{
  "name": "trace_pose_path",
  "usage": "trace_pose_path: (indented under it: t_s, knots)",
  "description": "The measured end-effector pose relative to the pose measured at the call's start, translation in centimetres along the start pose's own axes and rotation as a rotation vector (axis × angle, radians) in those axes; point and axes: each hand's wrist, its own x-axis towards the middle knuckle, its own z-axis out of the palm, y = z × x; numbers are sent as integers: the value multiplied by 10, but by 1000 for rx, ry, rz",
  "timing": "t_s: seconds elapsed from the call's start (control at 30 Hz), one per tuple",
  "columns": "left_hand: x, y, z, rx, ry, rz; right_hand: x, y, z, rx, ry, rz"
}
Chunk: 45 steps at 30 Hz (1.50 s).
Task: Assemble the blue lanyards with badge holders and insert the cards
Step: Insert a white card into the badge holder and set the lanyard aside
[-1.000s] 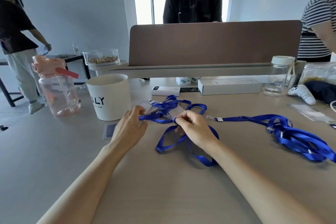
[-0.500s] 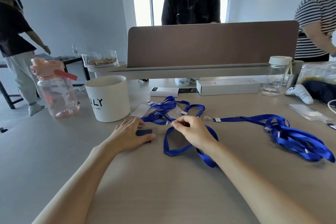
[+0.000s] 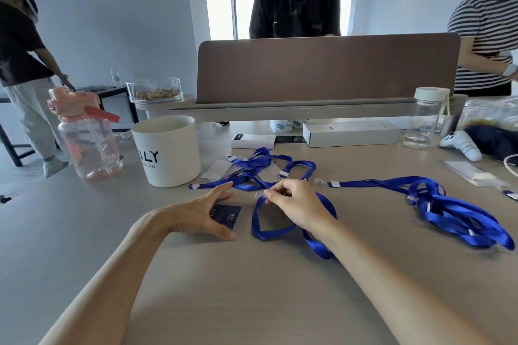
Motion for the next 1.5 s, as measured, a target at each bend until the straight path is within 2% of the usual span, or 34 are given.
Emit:
trace_pose_path:
  t_s: [0.07, 0.2, 0.33, 0.5, 0.7, 0.8, 1.03, 1.2, 1.5]
  knots:
    - [2, 2, 2, 13, 84, 2, 0, 0, 0, 4, 5, 0]
    - [7, 3, 7, -12, 360, 11, 1, 1, 0, 10, 20, 0]
    - [11, 3, 7, 42, 367, -41, 0, 2, 2, 21, 32, -9]
    - [8, 7, 11, 21, 393, -11, -1, 4, 3, -7, 44, -39]
    - [6, 15, 20, 62, 607, 176, -1, 3, 1, -8, 78, 2]
    - [6, 24, 24, 4, 714, 294, 0, 3, 1, -19, 121, 0]
    - [8, 27, 25, -163, 766, 384, -5, -5, -1, 86, 47, -24]
    - [11, 24, 23, -169, 774, 380, -11, -18, -5, 270, -44, 61]
    - [13, 20, 21, -200, 818, 404, -9, -21, -8, 405, 18, 146]
